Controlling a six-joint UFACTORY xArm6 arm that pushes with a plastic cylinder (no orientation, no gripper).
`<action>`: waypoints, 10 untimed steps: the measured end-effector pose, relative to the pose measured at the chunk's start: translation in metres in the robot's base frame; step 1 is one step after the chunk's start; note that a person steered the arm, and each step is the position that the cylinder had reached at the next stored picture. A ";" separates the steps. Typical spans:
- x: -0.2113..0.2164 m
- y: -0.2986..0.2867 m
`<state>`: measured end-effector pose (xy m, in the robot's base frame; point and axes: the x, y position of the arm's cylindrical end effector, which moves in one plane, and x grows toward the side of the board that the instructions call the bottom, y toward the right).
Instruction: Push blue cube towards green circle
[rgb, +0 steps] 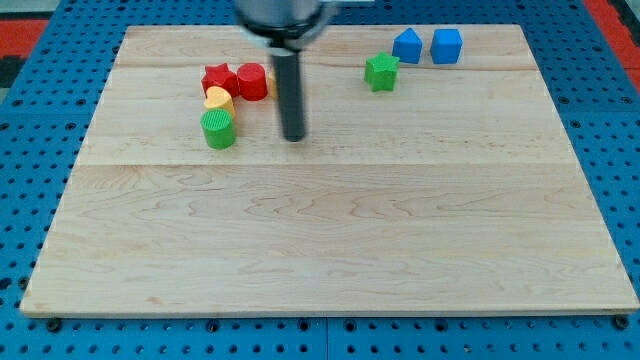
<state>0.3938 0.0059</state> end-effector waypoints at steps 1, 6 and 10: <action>-0.032 0.139; -0.128 0.156; -0.200 0.061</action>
<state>0.1939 0.0669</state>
